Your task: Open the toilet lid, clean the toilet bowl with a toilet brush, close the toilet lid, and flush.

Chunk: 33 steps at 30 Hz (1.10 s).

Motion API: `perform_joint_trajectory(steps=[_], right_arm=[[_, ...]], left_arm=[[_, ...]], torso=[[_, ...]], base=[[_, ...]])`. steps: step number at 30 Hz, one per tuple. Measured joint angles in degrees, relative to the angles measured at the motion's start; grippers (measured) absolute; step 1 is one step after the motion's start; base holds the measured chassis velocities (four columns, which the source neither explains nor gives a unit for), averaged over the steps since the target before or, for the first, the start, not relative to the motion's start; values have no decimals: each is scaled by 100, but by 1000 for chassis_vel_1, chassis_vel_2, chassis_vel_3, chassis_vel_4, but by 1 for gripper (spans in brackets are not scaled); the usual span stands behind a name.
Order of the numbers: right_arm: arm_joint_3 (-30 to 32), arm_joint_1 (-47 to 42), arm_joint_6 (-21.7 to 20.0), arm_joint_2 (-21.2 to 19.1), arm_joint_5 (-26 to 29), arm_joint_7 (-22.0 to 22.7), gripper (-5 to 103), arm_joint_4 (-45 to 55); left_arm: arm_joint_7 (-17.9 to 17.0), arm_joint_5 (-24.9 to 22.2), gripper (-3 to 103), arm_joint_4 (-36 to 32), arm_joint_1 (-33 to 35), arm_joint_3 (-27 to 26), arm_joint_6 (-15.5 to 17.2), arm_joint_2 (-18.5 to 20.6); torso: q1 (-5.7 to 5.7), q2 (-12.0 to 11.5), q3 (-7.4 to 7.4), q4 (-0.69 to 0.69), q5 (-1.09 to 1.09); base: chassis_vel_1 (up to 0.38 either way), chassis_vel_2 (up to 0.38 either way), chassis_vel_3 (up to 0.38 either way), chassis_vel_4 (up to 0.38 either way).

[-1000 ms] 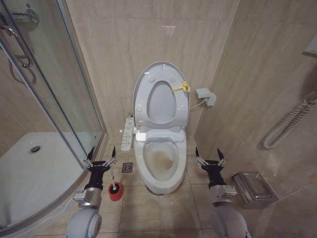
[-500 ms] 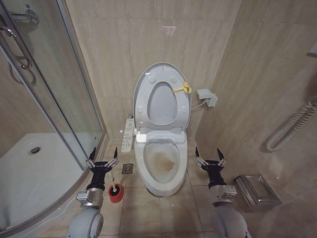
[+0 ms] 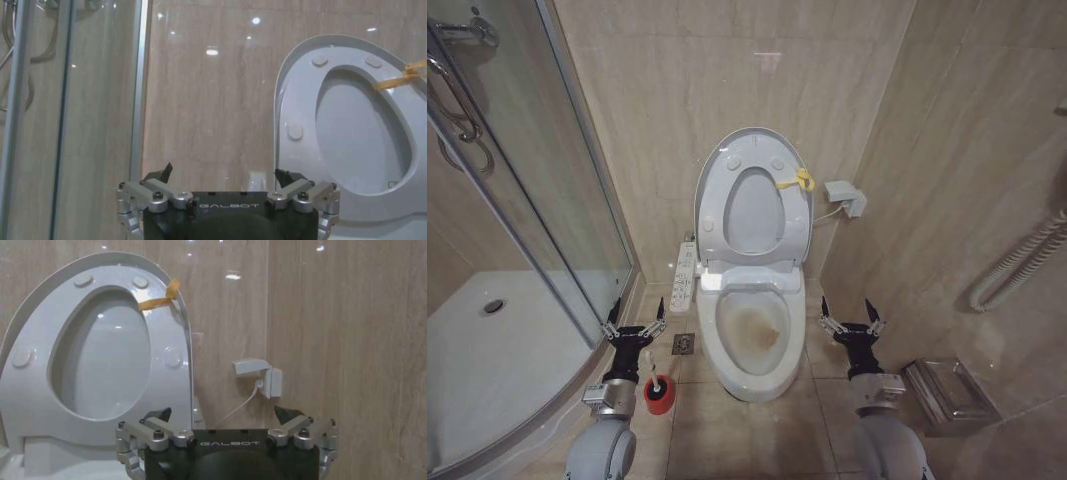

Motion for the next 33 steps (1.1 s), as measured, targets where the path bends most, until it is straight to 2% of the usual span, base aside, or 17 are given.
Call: perform_joint_trajectory(steps=[33], right_arm=[[1,1,0,-1,0,0,100,0]], left_arm=[[2,-21,100,274,-174,-52,-170,46]], torso=[[2,0,1,-1,1]], base=[[-17,-8,19,11]])
